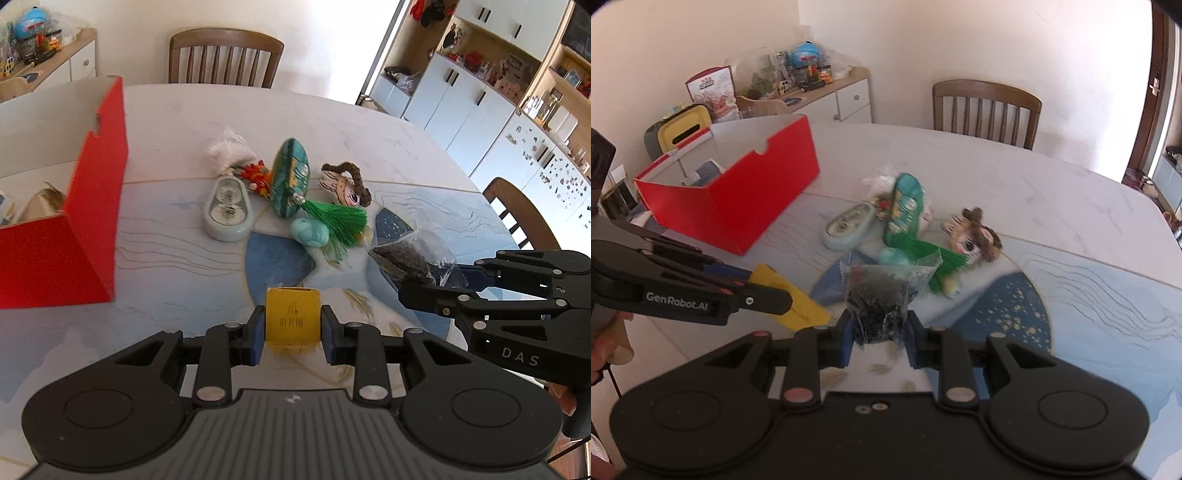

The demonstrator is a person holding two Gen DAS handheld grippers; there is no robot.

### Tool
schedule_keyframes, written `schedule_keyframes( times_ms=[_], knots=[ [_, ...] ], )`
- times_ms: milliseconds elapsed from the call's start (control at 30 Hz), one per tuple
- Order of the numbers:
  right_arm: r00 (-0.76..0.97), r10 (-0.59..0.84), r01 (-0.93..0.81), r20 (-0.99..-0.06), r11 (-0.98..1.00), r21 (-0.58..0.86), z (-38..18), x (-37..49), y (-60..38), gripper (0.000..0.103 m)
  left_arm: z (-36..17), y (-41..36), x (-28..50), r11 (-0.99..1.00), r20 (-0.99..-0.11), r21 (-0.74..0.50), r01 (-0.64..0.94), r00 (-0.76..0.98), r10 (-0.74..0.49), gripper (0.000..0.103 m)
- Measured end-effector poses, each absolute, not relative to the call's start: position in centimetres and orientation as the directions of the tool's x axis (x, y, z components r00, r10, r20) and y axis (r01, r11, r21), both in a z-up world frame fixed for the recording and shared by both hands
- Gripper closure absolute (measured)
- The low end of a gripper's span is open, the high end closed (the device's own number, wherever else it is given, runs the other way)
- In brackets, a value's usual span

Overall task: Organize objects
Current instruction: 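Grasp yellow box with left gripper while right gripper grasps clear bag of dark pieces, then carry yellow box with left tool while right tool carries clear bag into box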

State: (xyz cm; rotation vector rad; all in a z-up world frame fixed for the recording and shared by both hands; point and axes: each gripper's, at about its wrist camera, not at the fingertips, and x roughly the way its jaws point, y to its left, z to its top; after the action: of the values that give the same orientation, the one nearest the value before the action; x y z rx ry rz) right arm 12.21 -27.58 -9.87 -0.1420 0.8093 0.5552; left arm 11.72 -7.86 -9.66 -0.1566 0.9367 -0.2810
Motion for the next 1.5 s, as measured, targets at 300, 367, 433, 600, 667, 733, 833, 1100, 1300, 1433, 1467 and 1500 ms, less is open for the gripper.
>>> schedule_keyframes(
  times_ms=[300,367,433,600,667,733,833,1100,1300,1433,1467,1500],
  knots=[
    [0.572,0.435,-0.535,-0.695,0.84,0.086,-7.4,11.8,-23.7,0.077,-6.9,-4.3,10.7,0.942,-0.718,-0.279,0.185,0.611,-0.333,0.074],
    [0.574,0.44,-0.539,-0.691,0.838,0.086,-6.9,11.8,-22.8,0.077,-6.0,-3.3,10.5,0.94,-0.704,-0.284,0.187,0.625,-0.337,0.074],
    [0.576,0.446,-0.546,-0.686,0.834,0.083,-6.3,11.9,-21.9,0.077,-5.1,-2.3,10.5,0.94,-0.692,-0.285,0.187,0.638,-0.337,0.074],
    [0.583,0.455,-0.557,-0.673,0.827,0.077,-4.9,12.4,-19.4,0.077,-3.0,0.2,10.4,0.942,-0.666,-0.282,0.183,0.669,-0.329,0.074],
    [0.585,0.459,-0.559,-0.668,0.825,0.077,-4.3,12.7,-18.4,0.077,-2.1,1.3,10.6,0.94,-0.656,-0.291,0.178,0.678,-0.332,0.074],
    [0.586,0.47,-0.566,-0.66,0.821,0.083,-3.6,13.1,-17.4,0.077,-1.1,2.4,10.8,0.939,-0.641,-0.297,0.175,0.692,-0.332,0.074],
    [0.592,0.484,-0.577,-0.645,0.813,0.081,-2.6,13.7,-15.6,0.077,0.7,4.3,11.2,0.944,-0.609,-0.283,0.17,0.728,-0.314,0.074],
    [0.594,0.503,-0.605,-0.627,0.794,0.063,-1.1,15.2,-10.4,0.077,3.0,9.6,13.3,0.964,-0.568,-0.249,0.094,0.792,-0.225,0.074],
    [0.575,0.51,-0.622,-0.639,0.78,0.063,-1.3,16.6,-7.0,0.077,2.4,13.2,15.5,0.971,-0.593,-0.236,0.025,0.789,-0.164,0.074],
    [0.557,0.508,-0.62,-0.657,0.78,0.077,-1.9,17.9,-4.9,0.077,1.3,15.1,17.0,0.971,-0.612,-0.24,-0.02,0.779,-0.135,0.074],
    [0.552,0.504,-0.62,-0.664,0.781,0.078,-2.2,18.3,-4.4,0.077,1.0,15.4,17.5,0.973,-0.617,-0.23,-0.031,0.777,-0.121,0.074],
    [0.548,0.5,-0.619,-0.67,0.782,0.077,-2.5,18.5,-3.9,0.077,0.6,15.8,17.8,0.974,-0.622,-0.224,-0.039,0.775,-0.112,0.074]
  ],
)
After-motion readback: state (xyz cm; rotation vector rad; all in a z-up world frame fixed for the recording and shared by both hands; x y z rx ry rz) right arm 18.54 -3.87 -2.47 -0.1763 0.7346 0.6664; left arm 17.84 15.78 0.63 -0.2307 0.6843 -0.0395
